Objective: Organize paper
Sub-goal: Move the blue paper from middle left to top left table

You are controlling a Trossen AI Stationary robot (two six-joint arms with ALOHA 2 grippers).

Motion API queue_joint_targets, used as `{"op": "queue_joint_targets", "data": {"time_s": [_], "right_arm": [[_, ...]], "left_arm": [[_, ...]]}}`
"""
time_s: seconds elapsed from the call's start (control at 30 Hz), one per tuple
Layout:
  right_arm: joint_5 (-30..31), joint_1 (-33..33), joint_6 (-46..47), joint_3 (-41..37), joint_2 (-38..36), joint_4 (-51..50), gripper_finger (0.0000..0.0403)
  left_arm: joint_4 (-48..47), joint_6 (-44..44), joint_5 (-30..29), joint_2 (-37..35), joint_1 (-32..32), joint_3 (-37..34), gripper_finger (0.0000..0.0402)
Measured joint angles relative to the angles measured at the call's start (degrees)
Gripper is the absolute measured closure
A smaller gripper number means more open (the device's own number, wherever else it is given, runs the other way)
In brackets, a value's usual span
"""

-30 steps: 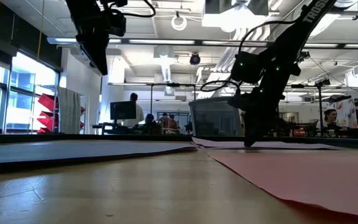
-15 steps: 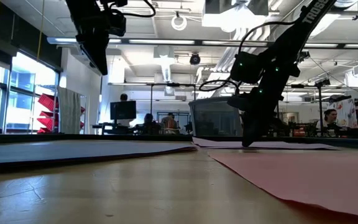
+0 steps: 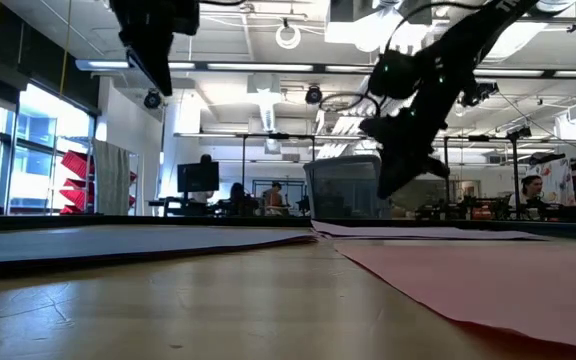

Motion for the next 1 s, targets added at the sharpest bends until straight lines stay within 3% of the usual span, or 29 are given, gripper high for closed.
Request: {"op": "queue_joint_targets", "data": {"time_s": [0.23, 0.4, 0.53, 0.73, 0.87, 1.0], "right_arm": [[-2.95, 7.38, 4.15, 1.33, -0.20, 8.42, 0.0396], [-4.29, 14.20, 6.91, 1.33, 0.67, 14.08, 0.0349], [-5.58, 18.39, 9.84, 1.35, 3.05, 18.61, 0.0289], [-6.10, 20.93, 17.52, 2.19, 8.00, 21.74, 0.0216], [-5.55, 21.20, 19.00, 7.70, 12.02, 16.65, 0.0204], [-2.61, 21.20, 17.05, 16.19, 18.40, 6.71, 0.0210]], "left_arm": [[-4.14, -13.09, 4.88, -7.41, -7.61, -7.62, 0.0402], [0.36, -24.03, 9.47, -13.69, -13.68, -18.44, 0.0402], [9.75, -29.41, 9.40, -16.74, -16.67, -26.86, 0.0402], [33.82, -31.46, 9.40, -16.75, -19.31, -38.51, 0.0402], [46.53, -32.19, 9.57, -15.10, -20.86, -43.50, 0.0402], [49.05, -33.49, 10.13, -12.92, -22.22, -46.17, 0.0402]]}}
